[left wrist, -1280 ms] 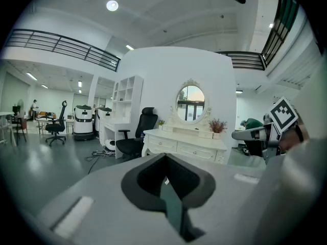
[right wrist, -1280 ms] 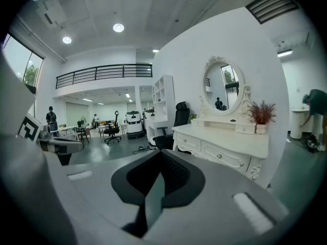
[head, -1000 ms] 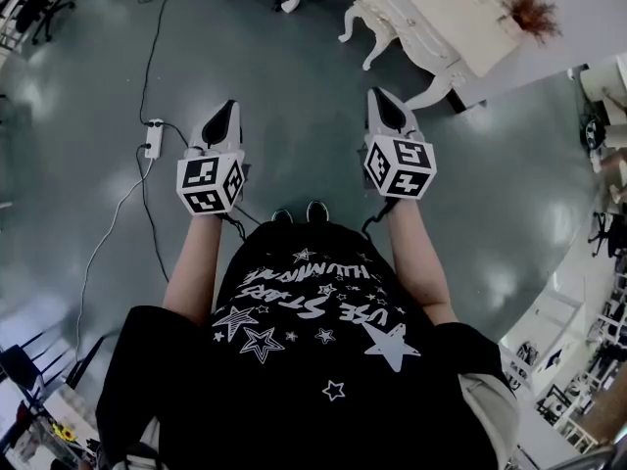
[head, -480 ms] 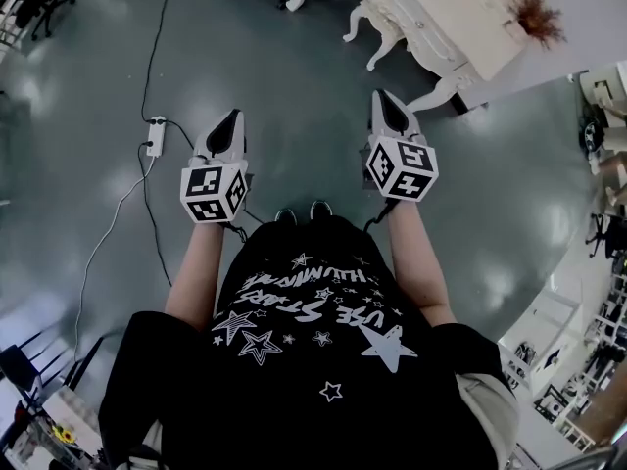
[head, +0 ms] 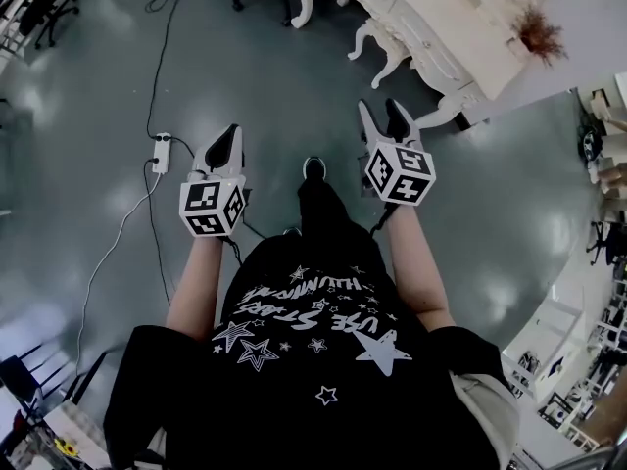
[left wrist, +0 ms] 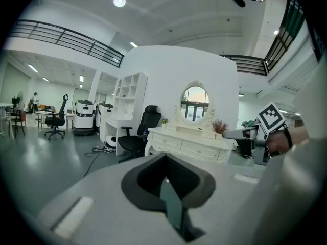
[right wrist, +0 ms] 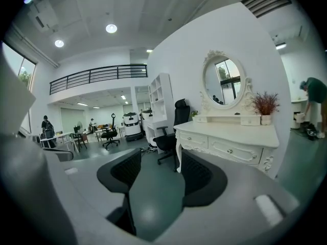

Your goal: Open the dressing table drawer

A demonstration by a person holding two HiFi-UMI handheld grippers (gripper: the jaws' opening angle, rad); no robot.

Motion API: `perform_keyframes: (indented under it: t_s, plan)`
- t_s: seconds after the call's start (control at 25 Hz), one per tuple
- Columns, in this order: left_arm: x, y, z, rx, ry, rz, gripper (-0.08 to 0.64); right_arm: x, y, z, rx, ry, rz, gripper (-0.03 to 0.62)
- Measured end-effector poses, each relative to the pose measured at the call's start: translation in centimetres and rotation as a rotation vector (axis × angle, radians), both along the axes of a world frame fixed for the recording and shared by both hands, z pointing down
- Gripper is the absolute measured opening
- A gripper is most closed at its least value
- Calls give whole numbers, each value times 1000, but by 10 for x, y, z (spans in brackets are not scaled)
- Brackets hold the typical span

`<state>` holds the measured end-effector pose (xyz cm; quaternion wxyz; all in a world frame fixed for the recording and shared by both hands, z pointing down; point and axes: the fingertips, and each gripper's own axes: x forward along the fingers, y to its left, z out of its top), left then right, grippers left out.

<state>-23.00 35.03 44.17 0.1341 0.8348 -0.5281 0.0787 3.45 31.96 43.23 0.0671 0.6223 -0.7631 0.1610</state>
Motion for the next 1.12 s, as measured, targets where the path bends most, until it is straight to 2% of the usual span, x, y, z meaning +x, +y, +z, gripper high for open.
perform_keyframes:
  t_s: [0.08, 0.36, 0.56, 0.88, 1.12]
  plan:
    - [-3, -9, 1, -2, -1, 0, 2, -3, -15, 2, -3, -12, -1, 284]
    - [1, -65, 13, -19, -12, 8, 2, -2, -88, 15, -8, -25, -18, 284]
    - [21, -155, 15, -29, -15, 8, 2, 17, -179, 26, -30, -39, -25, 279]
    - [74, -322, 6, -41, -16, 20, 2, 69, -346, 26, -51, -57, -13, 276]
    - [116, -412, -4, -32, -25, 61, 2, 104, -428, 23, -48, -74, 9, 272]
